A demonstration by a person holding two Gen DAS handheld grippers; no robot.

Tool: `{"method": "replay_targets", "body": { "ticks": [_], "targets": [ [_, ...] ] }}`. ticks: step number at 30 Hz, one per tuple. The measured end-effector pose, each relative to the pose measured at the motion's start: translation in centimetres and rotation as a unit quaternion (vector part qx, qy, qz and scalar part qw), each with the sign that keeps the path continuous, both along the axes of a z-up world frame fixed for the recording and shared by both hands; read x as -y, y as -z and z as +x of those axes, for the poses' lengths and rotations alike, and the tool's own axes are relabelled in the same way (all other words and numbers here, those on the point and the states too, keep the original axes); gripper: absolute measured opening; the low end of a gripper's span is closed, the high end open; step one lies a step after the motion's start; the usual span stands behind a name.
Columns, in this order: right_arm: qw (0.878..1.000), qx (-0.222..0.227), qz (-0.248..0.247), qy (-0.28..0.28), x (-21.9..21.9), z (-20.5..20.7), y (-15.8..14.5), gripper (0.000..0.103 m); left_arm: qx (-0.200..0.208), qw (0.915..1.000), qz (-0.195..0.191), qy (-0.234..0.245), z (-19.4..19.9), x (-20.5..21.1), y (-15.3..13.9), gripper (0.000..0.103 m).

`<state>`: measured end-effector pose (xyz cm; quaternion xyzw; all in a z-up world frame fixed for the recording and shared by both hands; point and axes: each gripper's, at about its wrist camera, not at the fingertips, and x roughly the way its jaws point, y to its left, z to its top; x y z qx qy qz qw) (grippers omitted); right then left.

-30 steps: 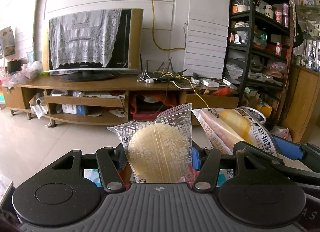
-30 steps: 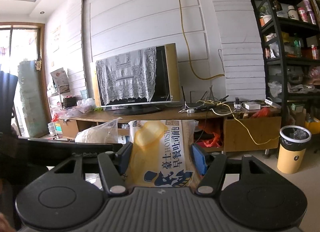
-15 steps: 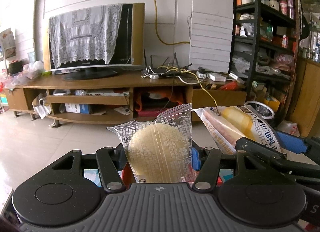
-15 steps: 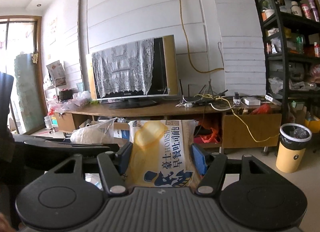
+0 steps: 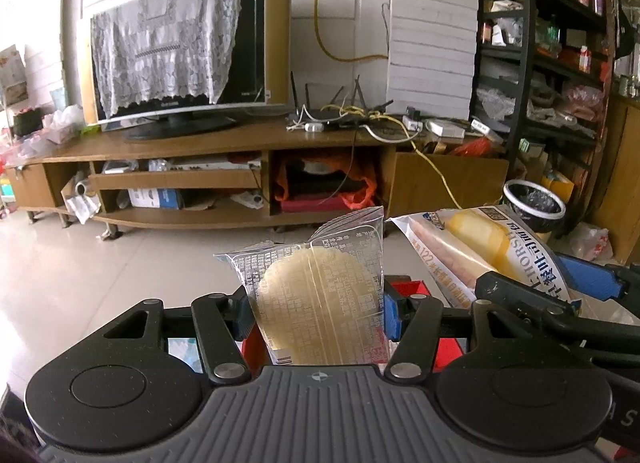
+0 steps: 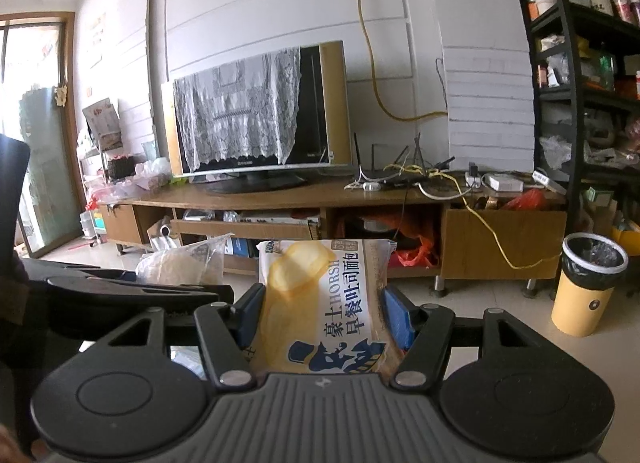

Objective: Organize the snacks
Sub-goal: 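Lower the bun into the red box and open the left tool while the right tool drops the toast pack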

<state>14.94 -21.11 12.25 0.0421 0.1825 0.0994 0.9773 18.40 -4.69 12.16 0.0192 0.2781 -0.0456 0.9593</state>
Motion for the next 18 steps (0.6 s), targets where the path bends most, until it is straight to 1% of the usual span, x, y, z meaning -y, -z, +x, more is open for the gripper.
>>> {"method": "replay_targets", "body": {
  "ticks": [8, 18],
  "targets": [
    [1.0, -0.026, 0.007, 0.0, 0.6, 3.1, 2.2, 0.059, -0.023, 0.9997, 0.009, -0.004, 3.0, 0.3, 2.3, 0.065],
    [0.998, -0.067, 0.014, -0.001, 1.2, 7.4, 6.0, 0.059, -0.058, 0.998, 0.024, -0.009, 6.8, 0.7, 6.2, 0.065]
  ]
}}
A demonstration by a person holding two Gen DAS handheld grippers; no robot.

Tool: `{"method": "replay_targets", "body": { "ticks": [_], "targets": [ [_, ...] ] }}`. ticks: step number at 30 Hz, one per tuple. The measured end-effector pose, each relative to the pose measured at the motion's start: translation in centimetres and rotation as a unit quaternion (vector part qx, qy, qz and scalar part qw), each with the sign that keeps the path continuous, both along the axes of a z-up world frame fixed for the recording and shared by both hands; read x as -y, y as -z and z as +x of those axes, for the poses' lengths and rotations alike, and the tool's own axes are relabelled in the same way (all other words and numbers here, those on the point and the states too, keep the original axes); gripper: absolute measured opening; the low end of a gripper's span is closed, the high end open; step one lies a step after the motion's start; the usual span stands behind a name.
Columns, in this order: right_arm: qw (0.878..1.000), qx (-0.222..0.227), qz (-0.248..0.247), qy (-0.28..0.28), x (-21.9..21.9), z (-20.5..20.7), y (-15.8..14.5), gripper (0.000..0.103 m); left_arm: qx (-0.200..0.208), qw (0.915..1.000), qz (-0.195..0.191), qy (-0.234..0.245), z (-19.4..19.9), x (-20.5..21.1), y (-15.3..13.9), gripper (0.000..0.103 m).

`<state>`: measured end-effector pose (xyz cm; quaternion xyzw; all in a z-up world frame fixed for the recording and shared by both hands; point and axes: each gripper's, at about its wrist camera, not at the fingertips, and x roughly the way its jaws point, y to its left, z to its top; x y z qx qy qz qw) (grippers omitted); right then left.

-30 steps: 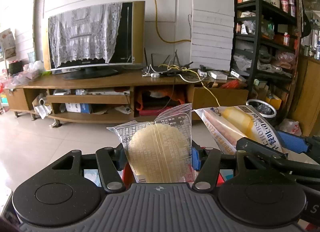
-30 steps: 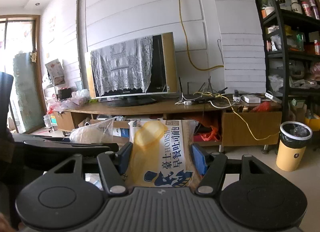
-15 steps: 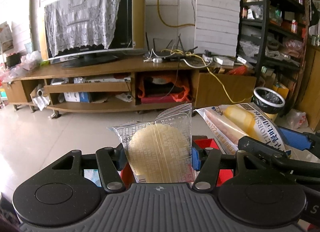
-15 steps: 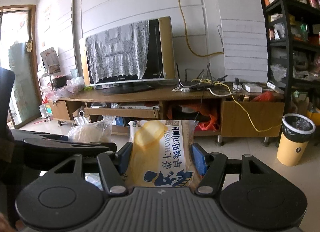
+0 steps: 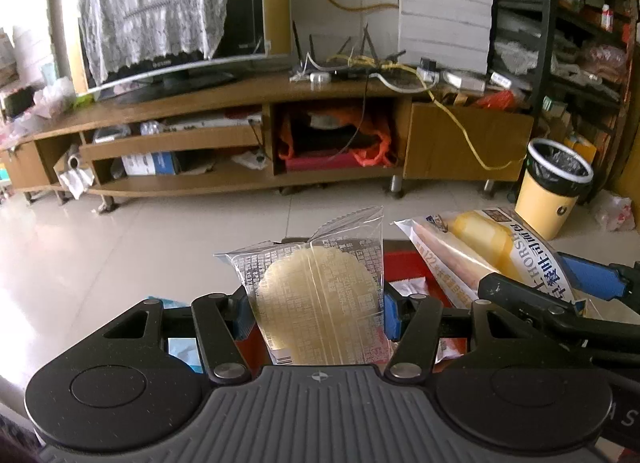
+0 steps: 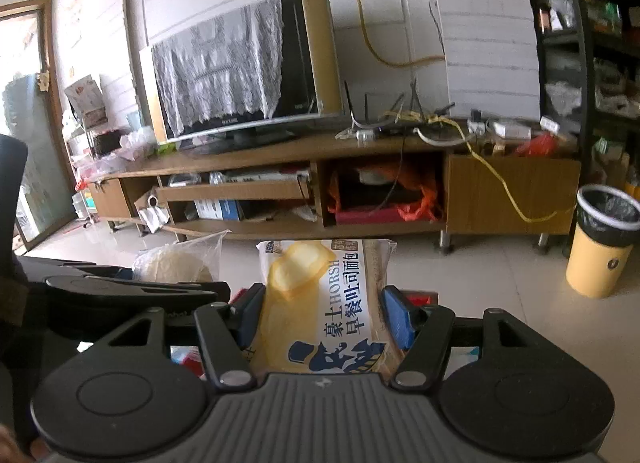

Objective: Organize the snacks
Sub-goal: 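Lower the bun into the red box and open the left tool while the right tool drops the toast pack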

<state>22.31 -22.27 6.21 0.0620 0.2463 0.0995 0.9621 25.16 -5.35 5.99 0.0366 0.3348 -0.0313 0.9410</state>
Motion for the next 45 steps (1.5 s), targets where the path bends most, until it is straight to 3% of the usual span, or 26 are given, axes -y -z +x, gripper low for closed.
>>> {"method": "replay_targets", "body": {
  "ticks": [27, 34, 41, 45],
  "targets": [
    [0.996, -0.085, -0.014, -0.003, 0.1, 8.6, 8.9, 0.059, -0.072, 0.9967, 0.033, -0.018, 7.0, 0.4, 8.4, 0.065],
    [0.991, -0.132, -0.025, -0.004, 0.0, 10.3, 11.1, 0.059, -0.117, 0.9922, 0.034, -0.024, 8.1, 0.1, 11.0, 0.065],
    [0.988, -0.146, -0.047, -0.005, -0.4, 10.6, 11.6, 0.06, -0.124, 0.9907, 0.04, -0.04, 8.0, -0.4, 11.3, 0.083],
    [0.988, -0.147, -0.049, -0.003, -0.4, 10.4, 11.2, 0.06, -0.122, 0.9908, 0.042, -0.041, 7.6, -0.5, 10.6, 0.087]
  ]
}}
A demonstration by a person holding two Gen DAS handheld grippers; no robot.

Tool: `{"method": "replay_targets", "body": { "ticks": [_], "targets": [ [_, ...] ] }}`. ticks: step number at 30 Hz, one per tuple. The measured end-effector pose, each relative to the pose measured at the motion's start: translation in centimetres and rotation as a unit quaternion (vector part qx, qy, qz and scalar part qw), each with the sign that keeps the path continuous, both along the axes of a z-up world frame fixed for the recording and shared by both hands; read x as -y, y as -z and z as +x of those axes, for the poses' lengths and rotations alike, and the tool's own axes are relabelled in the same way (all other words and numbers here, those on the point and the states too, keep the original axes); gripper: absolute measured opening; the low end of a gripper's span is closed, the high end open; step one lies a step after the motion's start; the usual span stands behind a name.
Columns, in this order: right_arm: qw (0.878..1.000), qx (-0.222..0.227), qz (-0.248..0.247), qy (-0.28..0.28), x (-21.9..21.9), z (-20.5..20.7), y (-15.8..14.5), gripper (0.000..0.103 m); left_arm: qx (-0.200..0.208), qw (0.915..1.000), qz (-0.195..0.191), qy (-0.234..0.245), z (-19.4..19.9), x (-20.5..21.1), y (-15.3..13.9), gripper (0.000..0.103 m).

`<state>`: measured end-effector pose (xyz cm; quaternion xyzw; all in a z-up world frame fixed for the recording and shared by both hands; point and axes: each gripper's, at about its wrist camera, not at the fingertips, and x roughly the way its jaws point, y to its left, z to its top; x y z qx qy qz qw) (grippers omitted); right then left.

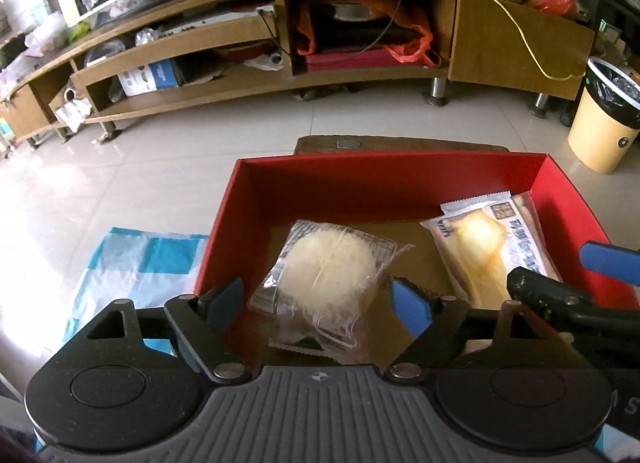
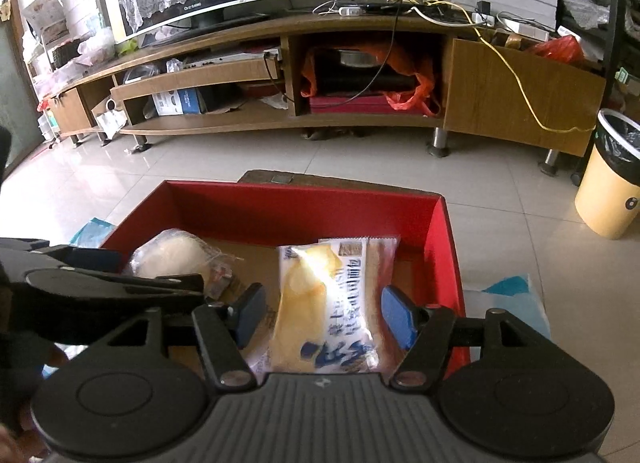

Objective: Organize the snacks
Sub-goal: 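Lower the bun into the red box and open the left tool while the right tool drops the toast pack, then move both open tools back over the remaining snacks on the tablecloth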

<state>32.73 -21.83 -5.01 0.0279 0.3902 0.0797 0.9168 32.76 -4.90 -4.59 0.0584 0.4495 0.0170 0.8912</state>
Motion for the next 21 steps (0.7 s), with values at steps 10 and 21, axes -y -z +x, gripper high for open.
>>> {"method": "replay_targets", "body": {
  "ticks": [10, 21],
  "targets": [
    [1.0, 0.007, 0.007, 0.005, 0.0, -2.4, -2.3, 0.061, -0.004, 1.0, -0.008, 0.0, -2.2, -0.1, -1.7, 0.09],
    [1.0, 0.007, 0.024, -0.014, -1.1, -7.7, -3.4, 0.062, -0.002, 1.0, -0.006, 0.003, -7.1, -1.8, -3.1, 0.095]
  ]
}}
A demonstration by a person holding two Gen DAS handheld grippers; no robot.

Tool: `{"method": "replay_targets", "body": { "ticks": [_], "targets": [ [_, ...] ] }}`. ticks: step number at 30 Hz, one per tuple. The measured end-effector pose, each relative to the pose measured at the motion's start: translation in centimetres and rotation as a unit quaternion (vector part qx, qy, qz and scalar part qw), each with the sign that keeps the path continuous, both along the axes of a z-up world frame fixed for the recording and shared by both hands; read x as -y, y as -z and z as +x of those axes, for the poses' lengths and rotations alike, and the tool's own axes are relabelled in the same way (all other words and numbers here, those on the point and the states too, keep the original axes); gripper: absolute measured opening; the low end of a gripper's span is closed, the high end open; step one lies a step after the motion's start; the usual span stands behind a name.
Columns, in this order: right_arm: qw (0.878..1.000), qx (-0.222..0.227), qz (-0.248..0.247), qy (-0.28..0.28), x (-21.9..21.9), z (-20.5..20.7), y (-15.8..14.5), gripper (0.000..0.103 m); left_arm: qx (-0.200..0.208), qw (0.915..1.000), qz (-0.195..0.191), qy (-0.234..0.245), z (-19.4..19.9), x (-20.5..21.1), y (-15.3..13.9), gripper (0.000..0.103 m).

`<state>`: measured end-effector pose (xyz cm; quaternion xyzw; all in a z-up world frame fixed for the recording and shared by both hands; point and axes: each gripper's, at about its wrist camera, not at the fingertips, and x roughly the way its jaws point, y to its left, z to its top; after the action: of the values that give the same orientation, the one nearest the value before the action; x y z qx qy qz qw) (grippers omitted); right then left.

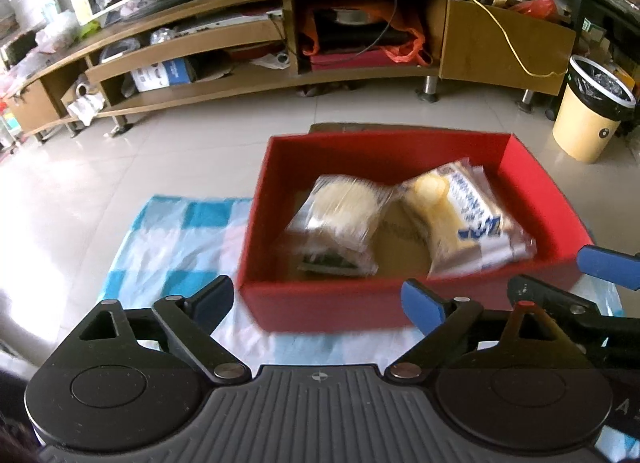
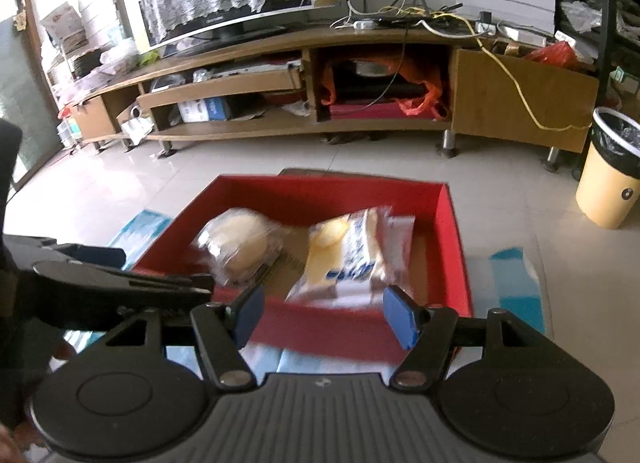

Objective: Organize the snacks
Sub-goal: 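Move both open tools back over the remaining snacks on the tablecloth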

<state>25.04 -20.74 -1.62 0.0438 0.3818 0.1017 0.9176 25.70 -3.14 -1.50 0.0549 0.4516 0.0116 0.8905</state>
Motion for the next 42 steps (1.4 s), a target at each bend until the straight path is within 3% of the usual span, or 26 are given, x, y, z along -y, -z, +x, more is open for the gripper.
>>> {"method": "replay_targets", "body": {
  "ticks": [8, 14, 18, 20, 22, 27, 30, 36, 42],
  "targets": [
    [0.999, -0.027, 0.002, -0.032, -1.6, -4.4, 2.2, 0.062, -0.052, 0.9978, -0.02, -0.035, -4.8, -3.7, 2.2, 0.096],
    [0.997, -0.061, 0.022, -0.036, -1.8, -7.1, 4.5, 0.062, -0.115, 0.9875, -0.071, -0.08, -7.4, -5.3, 5.2, 0.096],
    [0.997, -0.066, 0.028, -0.037, -1.4, -8.7, 4.9, 0.062, -0.129, 0.9813, -0.093, -0.108, -8.1, -5.2, 6.4, 0.096],
    [0.996, -0.07, 0.029, -0.039, -1.4, -9.3, 5.1, 0.063, -0.121, 0.9818, -0.09, -0.115, -8.3, -4.9, 6.4, 0.093],
    [0.996, -0.07, 0.027, -0.039, -1.4, -9.8, 5.1, 0.063, -0.118, 0.9842, -0.07, -0.112, -8.6, -4.7, 6.2, 0.084],
    [0.995, -0.075, 0.042, -0.041, -1.2, -11.2, 4.9, 0.064, -0.104, 0.9878, -0.062, -0.098, -10.2, -5.0, 5.3, 0.083],
    [0.995, -0.073, 0.024, -0.067, -2.5, -12.3, 4.9, 0.07, -0.092, 0.9906, -0.054, -0.086, -11.4, -5.2, 4.6, 0.082],
    [0.987, -0.098, 0.031, -0.127, -5.2, -14.4, 5.7, 0.07, -0.075, 0.9932, -0.064, -0.062, -13.3, -6.5, 3.5, 0.083],
    [0.977, -0.099, -0.017, -0.19, -8.1, -14.9, 7.3, 0.072, -0.062, 0.994, -0.06, -0.068, -15.6, -8.2, 2.9, 0.093]
  ]
}}
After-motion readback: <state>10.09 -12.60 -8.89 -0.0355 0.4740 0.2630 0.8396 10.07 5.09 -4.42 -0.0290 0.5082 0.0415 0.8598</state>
